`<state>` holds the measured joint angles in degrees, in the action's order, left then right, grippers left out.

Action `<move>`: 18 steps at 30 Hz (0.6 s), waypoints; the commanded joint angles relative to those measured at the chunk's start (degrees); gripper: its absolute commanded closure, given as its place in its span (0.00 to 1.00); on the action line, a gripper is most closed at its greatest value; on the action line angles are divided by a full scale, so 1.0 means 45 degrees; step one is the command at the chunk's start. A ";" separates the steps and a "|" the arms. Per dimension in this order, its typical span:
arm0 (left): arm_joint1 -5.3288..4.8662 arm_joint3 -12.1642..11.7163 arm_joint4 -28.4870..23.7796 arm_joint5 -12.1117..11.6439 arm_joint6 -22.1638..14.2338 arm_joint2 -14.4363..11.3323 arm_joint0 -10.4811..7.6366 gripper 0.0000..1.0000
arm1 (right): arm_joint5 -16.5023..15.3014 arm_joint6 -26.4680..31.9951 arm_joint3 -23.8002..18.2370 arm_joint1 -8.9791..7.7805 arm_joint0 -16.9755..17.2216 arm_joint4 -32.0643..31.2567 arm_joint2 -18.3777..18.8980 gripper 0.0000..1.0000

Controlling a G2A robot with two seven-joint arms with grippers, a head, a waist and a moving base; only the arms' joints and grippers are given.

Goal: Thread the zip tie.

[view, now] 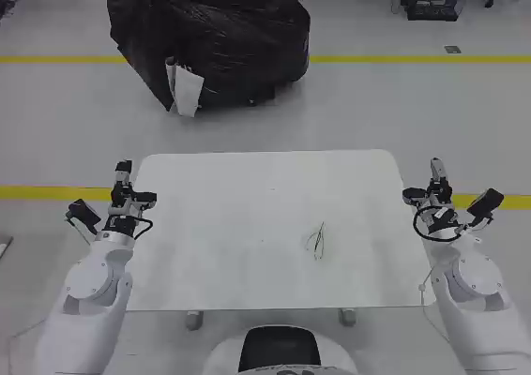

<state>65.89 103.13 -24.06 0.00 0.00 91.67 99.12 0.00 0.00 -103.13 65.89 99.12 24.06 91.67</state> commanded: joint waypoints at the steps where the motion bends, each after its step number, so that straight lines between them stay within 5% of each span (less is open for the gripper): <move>1: 0.0000 0.0000 0.0000 0.0000 0.0000 0.0000 0.0000 0.00 | -0.0069 0.0124 -0.0096 -0.0008 -0.0046 -0.0134 -0.0017 0.00; 9: 0.0000 0.0000 0.0000 0.0000 0.0000 0.0000 0.0000 0.00 | -0.0832 0.1939 0.0050 -0.0080 -0.0869 -0.2723 -0.0611 0.00; 11: 0.0000 0.0000 0.0000 0.0000 0.0000 0.0000 0.0000 0.00 | -0.1400 0.1679 0.0153 -0.0017 -0.0967 -0.2282 -0.0700 0.00; 18: 0.0000 0.0000 0.0000 0.0000 0.0000 0.0000 0.0000 0.00 | -0.1400 0.1679 0.0153 -0.0017 -0.0967 -0.2282 -0.0700 0.00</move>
<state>65.89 103.13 -24.06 0.00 0.00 91.67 99.12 -6.28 7.55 -102.44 65.81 94.77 13.83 88.52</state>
